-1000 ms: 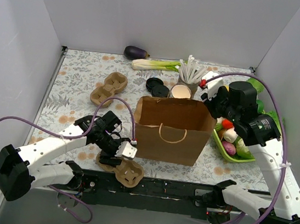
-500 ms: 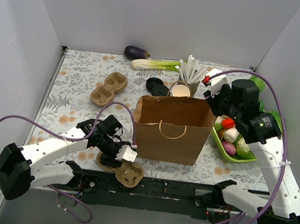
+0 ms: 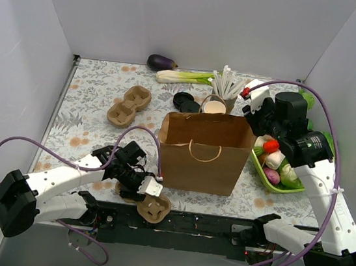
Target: Pack the takeout coffee
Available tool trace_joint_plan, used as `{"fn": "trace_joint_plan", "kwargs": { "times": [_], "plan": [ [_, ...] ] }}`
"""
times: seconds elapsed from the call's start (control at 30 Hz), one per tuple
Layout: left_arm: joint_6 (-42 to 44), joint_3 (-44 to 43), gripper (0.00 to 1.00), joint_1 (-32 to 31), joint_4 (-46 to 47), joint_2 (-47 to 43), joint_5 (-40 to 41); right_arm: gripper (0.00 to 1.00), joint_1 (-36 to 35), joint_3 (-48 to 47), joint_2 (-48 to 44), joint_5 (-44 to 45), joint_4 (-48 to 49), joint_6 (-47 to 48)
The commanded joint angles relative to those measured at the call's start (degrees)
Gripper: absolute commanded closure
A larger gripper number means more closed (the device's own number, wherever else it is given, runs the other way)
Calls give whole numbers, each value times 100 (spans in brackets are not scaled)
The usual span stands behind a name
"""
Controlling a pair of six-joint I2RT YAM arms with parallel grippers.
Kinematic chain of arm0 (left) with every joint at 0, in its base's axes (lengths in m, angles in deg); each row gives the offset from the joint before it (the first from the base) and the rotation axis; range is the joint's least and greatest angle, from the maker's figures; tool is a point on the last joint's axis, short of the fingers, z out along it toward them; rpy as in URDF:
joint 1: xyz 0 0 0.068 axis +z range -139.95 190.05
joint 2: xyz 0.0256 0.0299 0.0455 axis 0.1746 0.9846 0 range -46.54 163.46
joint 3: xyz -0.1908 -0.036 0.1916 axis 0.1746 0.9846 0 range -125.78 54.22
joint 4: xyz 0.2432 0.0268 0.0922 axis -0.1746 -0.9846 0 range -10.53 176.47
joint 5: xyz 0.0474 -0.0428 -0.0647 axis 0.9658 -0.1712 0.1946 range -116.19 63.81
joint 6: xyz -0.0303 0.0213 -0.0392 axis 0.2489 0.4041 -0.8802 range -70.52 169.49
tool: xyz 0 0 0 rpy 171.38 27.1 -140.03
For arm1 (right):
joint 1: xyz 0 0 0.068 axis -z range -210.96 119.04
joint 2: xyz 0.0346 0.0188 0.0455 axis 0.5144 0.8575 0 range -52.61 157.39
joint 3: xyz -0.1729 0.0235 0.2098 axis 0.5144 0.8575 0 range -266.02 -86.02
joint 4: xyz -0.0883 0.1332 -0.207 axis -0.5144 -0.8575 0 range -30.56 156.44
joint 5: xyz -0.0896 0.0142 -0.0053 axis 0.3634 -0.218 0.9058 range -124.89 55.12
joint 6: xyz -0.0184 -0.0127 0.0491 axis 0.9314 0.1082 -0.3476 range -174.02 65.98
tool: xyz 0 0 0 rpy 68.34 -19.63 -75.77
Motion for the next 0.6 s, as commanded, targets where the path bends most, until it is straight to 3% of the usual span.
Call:
{"fn": "trace_joint_plan", "kwargs": {
  "times": [0.0,0.23,0.57],
  "plan": [
    [-68,62,54,-86,255,-278,27,66,65,-238,-19,-64,209,-116],
    [134,44,53,-104,167,-674,-52,66,109,-273,34,-73,235,-142],
    [310,115,53,-183,281,-341,-237,66,144,-370,139,-82,200,-151]
  ]
}}
